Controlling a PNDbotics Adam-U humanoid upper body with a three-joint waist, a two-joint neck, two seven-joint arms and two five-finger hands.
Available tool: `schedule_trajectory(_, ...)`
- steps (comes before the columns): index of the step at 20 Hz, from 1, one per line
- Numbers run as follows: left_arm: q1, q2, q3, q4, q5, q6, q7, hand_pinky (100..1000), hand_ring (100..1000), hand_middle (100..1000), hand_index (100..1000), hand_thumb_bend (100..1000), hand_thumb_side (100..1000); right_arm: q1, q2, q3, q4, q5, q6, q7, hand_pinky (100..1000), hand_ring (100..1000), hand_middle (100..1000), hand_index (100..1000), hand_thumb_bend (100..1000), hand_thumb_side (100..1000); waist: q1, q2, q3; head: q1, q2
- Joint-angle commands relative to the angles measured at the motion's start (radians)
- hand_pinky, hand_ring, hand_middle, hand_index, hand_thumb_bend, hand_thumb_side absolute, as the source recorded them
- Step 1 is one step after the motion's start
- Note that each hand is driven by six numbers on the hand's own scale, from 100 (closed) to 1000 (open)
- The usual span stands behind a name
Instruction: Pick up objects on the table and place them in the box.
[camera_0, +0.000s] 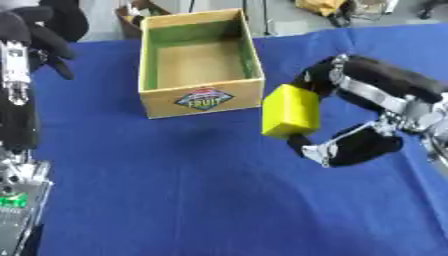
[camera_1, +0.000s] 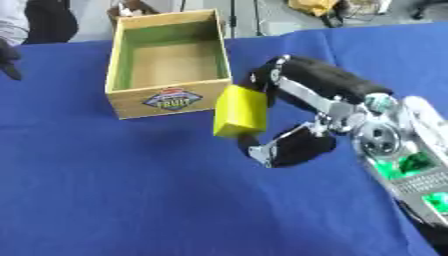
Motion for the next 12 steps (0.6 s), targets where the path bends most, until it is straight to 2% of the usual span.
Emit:
schedule_trajectory(1, -0.011, 0.015, -0.002, -0.018, 0.000, -0.002, 0.001, 316, 460, 440, 697, 100, 867, -0.061, 0.002, -0.046, 0.013, 0.015, 0.047, -0.025, 720, 624, 255, 296, 100, 171, -0.003, -0.014, 0.012, -0.028, -0.020)
schedule_trajectory(3, -0.013, 0.015, -0.003, -0.018, 0.000, -0.003, 0.000, 316, 459, 440, 697, 100, 866, -0.101, 0.003, -0.045, 0.058, 0.034, 0.053, -0.043, 722, 625, 256, 297, 100, 171, -0.006, -0.009, 0.028, -0.041, -0.024)
schedule_trajectory(7, -0.022, 0.014, -0.007, -0.018, 0.003, -0.005, -0.003, 314, 458, 439, 696, 100, 865, -0.175, 0.011, -0.043, 0.170, 0.059, 0.028, -0.093, 721, 622, 252, 297, 100, 171, -0.016, 0.006, 0.057, -0.057, -0.036)
schedule_trajectory(12, -0.041, 0.007, -0.013, -0.018, 0.006, -0.009, -0.009, 312, 457, 438, 696, 100, 864, -0.257, 0.042, -0.060, 0.352, 0.077, -0.004, -0.195, 720, 617, 246, 297, 100, 170, -0.027, 0.032, 0.111, -0.106, -0.066)
